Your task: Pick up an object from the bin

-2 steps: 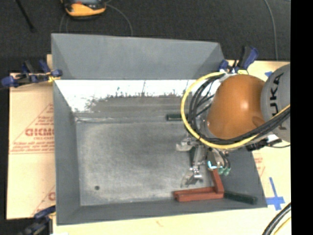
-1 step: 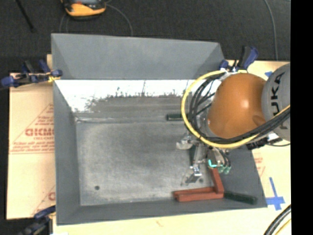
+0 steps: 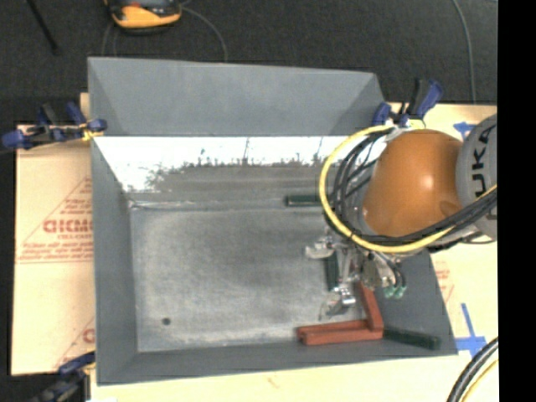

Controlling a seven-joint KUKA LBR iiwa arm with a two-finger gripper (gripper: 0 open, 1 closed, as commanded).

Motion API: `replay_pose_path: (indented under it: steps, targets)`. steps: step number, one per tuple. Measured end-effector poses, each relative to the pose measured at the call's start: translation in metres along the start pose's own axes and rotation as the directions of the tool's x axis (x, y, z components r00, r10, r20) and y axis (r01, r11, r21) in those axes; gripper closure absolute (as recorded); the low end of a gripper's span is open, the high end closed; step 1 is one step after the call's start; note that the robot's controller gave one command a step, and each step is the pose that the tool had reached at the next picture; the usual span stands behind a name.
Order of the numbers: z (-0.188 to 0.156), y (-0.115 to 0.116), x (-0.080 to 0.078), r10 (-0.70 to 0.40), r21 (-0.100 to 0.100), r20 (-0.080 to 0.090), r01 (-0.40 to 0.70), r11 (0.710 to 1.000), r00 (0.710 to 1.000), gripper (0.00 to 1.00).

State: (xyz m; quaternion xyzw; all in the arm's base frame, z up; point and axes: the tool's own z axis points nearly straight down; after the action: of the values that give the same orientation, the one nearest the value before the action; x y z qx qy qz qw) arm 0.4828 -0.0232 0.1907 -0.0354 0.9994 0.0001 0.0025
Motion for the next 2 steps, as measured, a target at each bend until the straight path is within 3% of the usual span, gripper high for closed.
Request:
replay_pose_path:
  steps: [1, 2]
  targets:
    - [0.062, -0.027, 0.008, -0.291, 0.003, 0.001, 0.291, 0.957, 0.957, 0.00]
    - [0.095, -0.029, 0.008, -0.355, 0.002, 0.004, 0.355, 0.935, 0.935, 0.00]
